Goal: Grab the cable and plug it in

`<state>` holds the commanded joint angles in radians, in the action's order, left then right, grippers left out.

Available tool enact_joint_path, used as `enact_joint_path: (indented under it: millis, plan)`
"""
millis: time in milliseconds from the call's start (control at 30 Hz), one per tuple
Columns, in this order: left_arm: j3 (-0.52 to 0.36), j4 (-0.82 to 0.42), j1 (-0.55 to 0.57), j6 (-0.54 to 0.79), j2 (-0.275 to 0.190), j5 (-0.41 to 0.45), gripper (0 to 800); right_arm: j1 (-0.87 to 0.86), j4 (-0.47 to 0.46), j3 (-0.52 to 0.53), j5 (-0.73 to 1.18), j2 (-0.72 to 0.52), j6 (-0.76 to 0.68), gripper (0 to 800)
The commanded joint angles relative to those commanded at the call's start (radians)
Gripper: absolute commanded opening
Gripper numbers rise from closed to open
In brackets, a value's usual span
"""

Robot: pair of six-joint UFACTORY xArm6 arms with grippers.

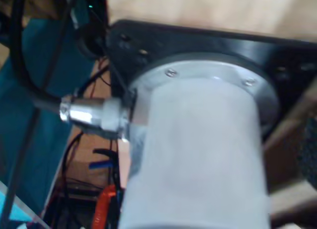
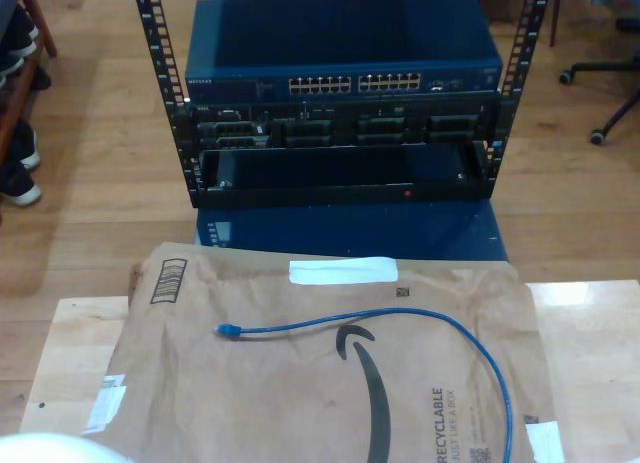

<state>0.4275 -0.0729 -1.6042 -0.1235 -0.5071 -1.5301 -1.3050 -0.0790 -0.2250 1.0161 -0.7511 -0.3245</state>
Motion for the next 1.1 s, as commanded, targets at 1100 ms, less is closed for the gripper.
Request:
enact_joint_path:
  millis: [1100]
  plan:
    - [0.295,0.278,1.287,-1.172,0.164,0.060,800,1.445,0.005,-0.347,0.014,0.265,-1.427,791]
